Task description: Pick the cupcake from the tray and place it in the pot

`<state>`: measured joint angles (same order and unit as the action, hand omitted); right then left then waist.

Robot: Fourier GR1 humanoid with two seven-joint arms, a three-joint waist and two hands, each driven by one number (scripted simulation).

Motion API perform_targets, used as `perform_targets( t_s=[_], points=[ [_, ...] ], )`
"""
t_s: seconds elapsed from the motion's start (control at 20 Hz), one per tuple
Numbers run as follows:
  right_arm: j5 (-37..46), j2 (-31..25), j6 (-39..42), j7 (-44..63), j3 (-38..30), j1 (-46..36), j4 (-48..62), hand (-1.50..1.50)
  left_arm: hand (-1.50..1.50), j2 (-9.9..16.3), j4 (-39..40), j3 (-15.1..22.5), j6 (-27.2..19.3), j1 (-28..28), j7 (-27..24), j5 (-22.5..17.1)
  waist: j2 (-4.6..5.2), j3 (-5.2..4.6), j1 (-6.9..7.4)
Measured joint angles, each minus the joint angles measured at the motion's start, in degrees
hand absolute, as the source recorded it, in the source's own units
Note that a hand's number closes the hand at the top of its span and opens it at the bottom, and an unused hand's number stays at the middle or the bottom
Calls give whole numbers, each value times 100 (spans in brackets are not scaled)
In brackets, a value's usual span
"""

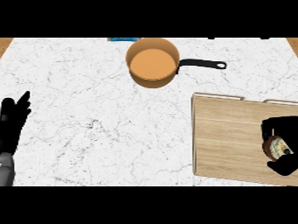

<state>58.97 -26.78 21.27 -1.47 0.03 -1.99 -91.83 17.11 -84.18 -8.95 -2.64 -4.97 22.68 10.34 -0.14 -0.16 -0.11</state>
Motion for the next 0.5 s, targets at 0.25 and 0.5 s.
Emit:
perform_targets(
  t_s=[0.25,0.5],
  points=[
    [-78,79,199,381,-436,-774,517,150,0,-60,55,6,-31,-65,-37,80,16,12,34],
    [-18,44,361,1009,-812,-1754,1009,150,0,-28,57,-48,50,-55,-77,37,20,14,67]
  ],
)
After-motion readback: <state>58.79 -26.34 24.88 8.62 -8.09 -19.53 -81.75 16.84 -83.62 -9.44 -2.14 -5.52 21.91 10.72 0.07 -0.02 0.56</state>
